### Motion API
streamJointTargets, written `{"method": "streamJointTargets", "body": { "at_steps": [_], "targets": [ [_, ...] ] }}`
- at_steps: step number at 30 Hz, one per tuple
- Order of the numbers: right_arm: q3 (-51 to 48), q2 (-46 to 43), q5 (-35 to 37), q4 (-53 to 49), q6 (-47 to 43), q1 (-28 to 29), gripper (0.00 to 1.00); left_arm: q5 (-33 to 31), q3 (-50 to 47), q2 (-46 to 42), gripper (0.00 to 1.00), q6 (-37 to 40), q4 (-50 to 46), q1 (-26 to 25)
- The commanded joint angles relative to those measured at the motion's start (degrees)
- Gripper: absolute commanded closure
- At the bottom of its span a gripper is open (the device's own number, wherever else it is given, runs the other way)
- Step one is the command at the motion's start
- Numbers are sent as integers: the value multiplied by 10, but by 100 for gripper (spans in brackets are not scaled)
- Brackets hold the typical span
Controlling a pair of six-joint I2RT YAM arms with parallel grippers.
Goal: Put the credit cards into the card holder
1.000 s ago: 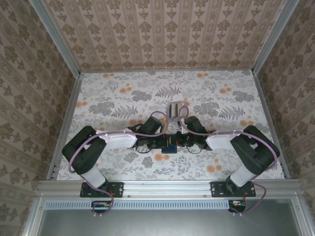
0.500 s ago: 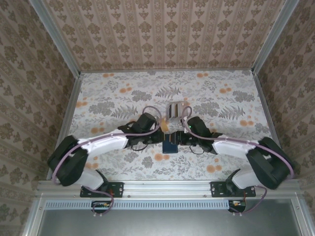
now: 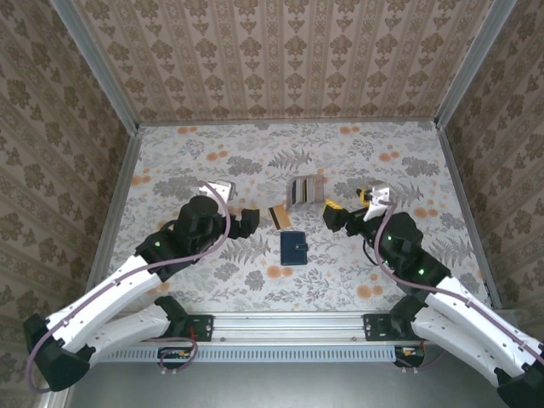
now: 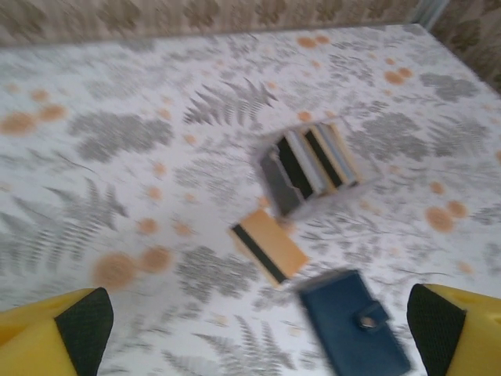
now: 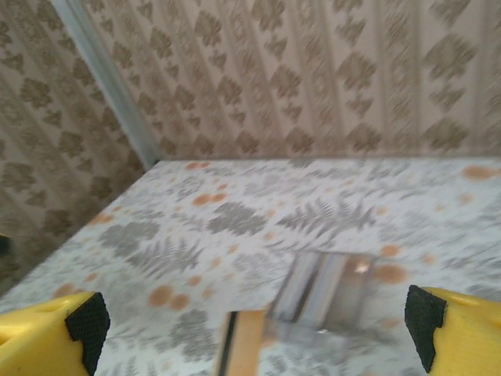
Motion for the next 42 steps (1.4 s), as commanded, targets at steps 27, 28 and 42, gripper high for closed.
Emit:
{"method": "streamJointTargets", "body": {
  "at_steps": [27, 28, 42],
  "targets": [
    [-143, 479, -45, 569, -138, -320, 0, 171, -250, 353, 0, 235, 710, 464],
    [-141, 513, -47, 594, -136, -322, 0, 178, -248, 383, 0, 238, 733, 464],
    [-60, 518, 1, 446, -104, -334, 0, 174, -215, 392, 0, 219, 679, 478]
  ]
}}
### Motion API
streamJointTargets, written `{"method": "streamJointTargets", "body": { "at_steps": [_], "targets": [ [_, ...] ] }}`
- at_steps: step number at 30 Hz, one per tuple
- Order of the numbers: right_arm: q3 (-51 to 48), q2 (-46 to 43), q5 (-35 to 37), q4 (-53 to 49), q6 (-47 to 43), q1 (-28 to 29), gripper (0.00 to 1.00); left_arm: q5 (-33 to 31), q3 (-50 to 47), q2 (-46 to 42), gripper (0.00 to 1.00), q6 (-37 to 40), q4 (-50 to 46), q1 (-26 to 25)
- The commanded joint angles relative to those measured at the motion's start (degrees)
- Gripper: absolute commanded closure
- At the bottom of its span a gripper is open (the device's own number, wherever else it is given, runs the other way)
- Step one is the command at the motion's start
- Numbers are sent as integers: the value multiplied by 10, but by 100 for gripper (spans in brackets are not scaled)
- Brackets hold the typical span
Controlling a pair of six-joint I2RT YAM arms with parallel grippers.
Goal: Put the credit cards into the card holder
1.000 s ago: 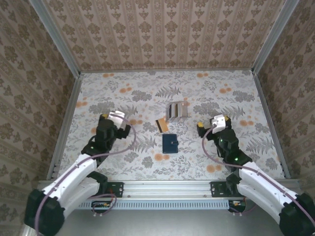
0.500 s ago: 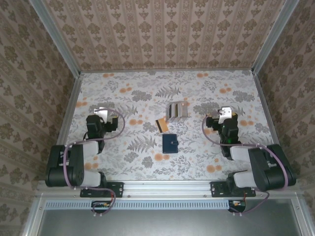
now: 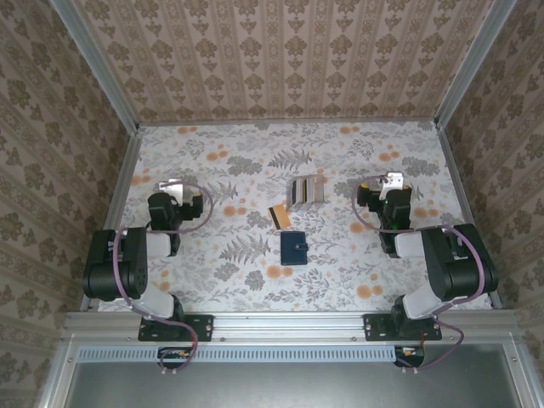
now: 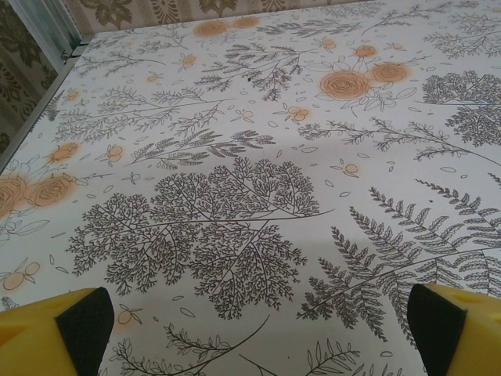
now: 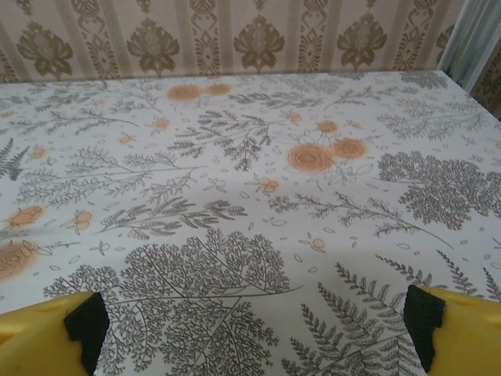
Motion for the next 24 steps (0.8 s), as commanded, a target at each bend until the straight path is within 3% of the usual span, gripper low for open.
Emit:
{"method": "streamJointTargets", "body": {
  "at_steps": [1, 24],
  "targets": [
    [0, -6, 15, -13, 15, -4, 0, 10, 9, -2, 0, -10, 14, 1],
    [3, -5, 14, -16, 5, 3, 0, -21, 7, -3, 0, -1, 17, -15]
  ]
}}
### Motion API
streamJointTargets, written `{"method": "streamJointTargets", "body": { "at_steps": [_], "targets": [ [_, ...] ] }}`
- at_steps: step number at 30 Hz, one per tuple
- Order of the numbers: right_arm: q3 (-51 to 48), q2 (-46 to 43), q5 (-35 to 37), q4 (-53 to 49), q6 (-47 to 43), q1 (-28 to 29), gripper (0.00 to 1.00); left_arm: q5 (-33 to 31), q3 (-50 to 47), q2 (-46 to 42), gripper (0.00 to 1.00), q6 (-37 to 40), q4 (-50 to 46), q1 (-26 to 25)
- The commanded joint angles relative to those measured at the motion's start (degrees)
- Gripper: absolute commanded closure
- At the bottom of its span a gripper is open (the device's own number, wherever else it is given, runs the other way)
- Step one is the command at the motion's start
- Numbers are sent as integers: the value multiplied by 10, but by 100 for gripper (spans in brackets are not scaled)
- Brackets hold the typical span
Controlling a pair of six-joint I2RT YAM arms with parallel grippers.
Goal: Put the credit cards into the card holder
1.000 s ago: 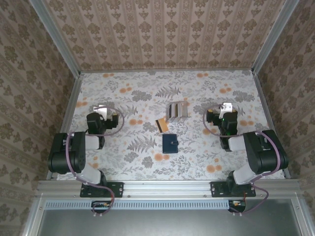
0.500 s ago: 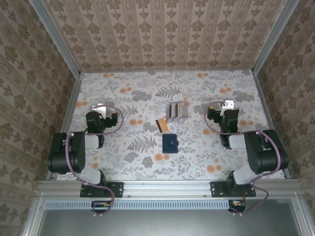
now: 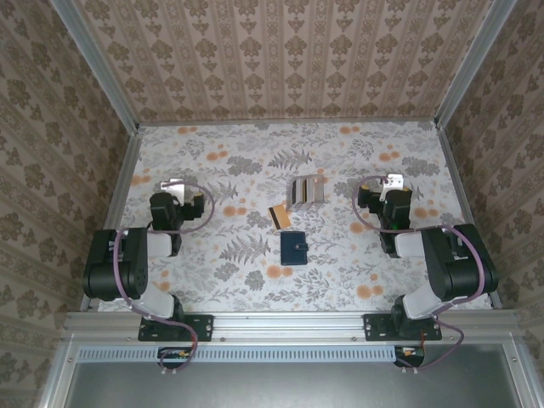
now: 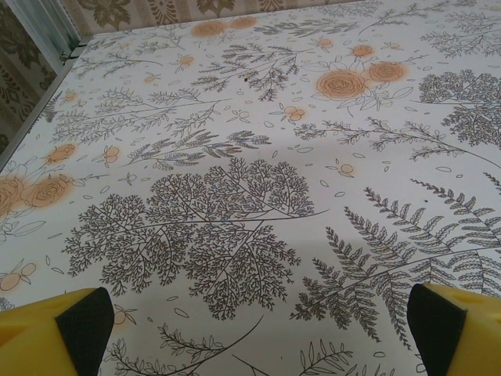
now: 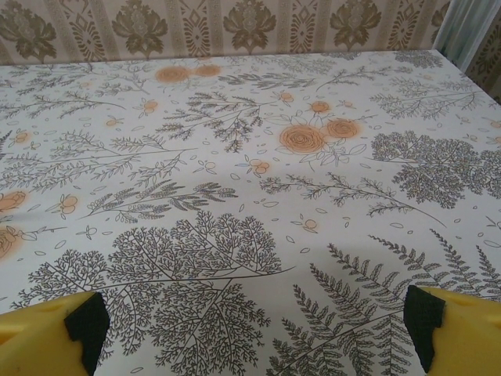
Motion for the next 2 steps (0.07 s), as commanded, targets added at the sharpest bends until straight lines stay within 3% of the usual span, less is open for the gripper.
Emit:
{"method": "streamJointTargets", "body": {
  "at_steps": [1, 2],
  "targets": [
    [3, -5, -1, 2, -2, 2, 0, -15, 5, -4, 0, 1, 21, -7],
    [4, -5, -3, -1, -2, 1, 0, -21, 4, -4, 0, 1, 23, -10]
  ]
}}
